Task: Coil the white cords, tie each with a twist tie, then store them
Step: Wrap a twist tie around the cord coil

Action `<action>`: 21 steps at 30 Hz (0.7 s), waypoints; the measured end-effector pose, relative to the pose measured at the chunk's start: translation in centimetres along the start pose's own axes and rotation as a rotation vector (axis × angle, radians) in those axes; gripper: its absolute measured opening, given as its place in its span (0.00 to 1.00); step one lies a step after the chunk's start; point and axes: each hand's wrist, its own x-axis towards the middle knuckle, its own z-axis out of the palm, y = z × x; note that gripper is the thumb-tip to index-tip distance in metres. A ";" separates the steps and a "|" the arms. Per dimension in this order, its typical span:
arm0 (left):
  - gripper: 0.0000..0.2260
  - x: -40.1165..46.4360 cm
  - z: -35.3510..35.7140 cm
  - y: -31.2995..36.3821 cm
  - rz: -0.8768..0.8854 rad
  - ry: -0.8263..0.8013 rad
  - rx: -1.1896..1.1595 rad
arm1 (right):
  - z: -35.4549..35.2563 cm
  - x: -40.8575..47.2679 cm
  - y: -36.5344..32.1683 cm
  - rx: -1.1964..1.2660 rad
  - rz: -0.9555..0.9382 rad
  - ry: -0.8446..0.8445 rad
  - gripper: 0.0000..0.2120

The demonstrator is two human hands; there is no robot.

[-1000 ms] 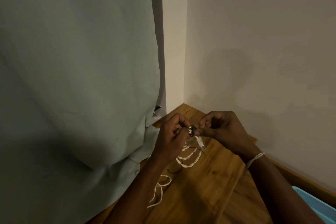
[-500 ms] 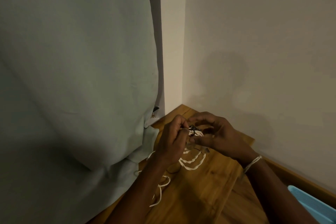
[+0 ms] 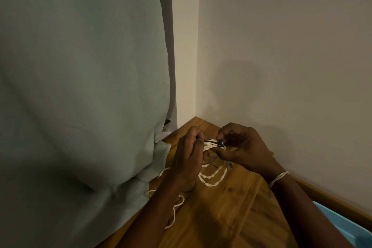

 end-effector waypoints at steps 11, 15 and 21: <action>0.11 -0.8 -1.8 -0.1 -0.166 0.055 -0.272 | -3.2 -1.1 -1.6 -0.023 0.059 0.147 0.12; 0.11 -1.6 -1.9 -0.8 -0.217 -0.003 -0.301 | -3.4 -1.4 -2.2 -0.117 0.081 0.130 0.12; 0.10 -1.8 -1.4 -0.3 -0.231 -0.103 -0.405 | -3.0 -2.6 -2.1 -0.163 0.116 0.122 0.08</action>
